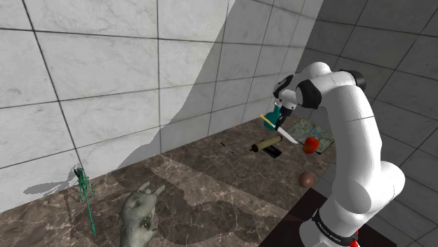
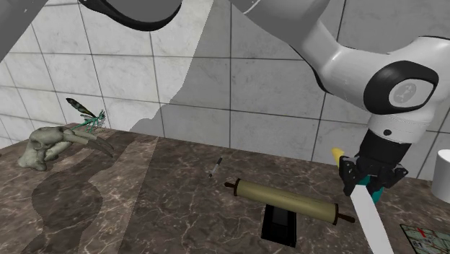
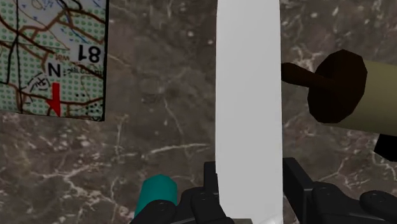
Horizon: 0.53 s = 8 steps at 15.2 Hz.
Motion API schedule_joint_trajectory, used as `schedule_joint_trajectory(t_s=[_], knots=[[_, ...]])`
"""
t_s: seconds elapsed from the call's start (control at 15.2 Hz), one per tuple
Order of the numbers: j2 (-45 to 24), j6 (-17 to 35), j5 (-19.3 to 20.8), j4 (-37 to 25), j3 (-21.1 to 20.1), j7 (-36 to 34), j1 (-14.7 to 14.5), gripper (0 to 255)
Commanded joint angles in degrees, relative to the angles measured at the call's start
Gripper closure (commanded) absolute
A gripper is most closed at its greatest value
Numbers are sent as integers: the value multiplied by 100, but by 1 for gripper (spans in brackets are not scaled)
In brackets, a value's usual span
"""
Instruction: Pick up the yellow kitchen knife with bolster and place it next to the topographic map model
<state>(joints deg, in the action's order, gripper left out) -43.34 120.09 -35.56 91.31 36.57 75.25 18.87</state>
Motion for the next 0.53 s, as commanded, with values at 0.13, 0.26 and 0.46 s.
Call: schedule_joint_trajectory(t_s=[0.13,0.26,0.46], knots=[[-205,167,-114,17,-104,64,52,255],[-259,215,-144,14,-134,83,71,255],[-237,234,-94,18,-190,58,113,255]])
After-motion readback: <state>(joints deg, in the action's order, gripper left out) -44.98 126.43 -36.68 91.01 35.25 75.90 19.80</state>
